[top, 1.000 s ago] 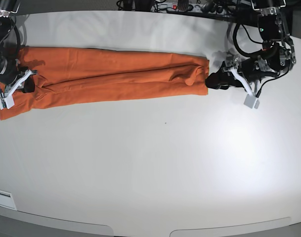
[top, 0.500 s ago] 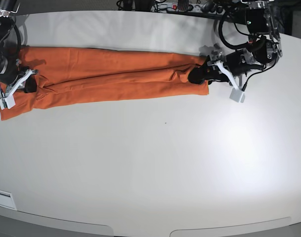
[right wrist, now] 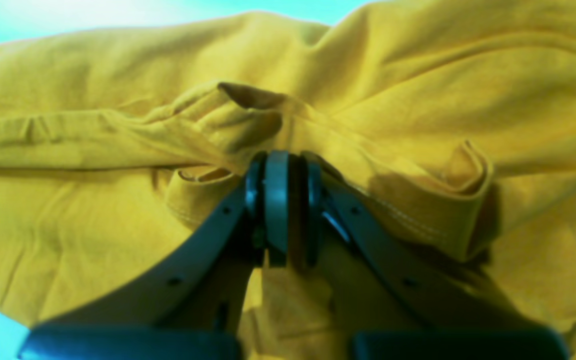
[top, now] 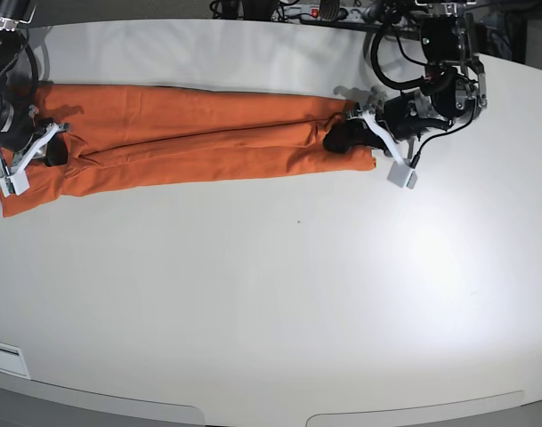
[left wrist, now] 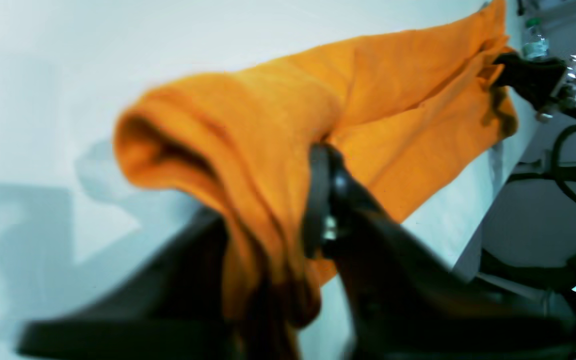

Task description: Fold the T-shirt properly

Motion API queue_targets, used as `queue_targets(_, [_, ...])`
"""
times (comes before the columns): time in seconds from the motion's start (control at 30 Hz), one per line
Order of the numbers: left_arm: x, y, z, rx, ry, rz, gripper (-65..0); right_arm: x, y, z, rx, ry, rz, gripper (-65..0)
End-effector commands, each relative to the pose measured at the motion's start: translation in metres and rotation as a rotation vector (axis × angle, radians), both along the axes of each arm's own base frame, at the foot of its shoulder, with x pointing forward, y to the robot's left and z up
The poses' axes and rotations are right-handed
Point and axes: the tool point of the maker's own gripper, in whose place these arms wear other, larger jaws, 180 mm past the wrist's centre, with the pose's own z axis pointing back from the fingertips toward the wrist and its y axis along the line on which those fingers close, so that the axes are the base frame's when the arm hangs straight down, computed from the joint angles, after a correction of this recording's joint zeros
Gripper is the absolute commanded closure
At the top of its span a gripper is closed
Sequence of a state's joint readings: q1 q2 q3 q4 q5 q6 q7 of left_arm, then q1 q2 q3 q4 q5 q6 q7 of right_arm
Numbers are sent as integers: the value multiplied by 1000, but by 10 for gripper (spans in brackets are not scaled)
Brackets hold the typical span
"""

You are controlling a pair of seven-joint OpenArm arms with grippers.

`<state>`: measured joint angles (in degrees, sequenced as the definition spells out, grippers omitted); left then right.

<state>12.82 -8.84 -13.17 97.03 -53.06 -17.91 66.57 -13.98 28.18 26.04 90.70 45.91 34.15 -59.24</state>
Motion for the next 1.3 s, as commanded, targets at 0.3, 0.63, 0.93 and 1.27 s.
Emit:
queue_targets(0.3, [-8, 7, -11, 41, 47, -4, 0, 4, 12, 15, 31, -52, 107, 0])
queue_targets(0.63, [3, 50, 0, 75, 0, 75, 0, 5, 5, 14, -8, -48, 109, 0])
queue_targets(0.93, [4, 68, 3, 118, -7, 67, 0, 17, 4, 26, 1, -131, 101, 0])
queue_targets(1.27, [4, 63, 8, 87, -24, 48, 0, 22, 7, 24, -13, -175, 83, 0])
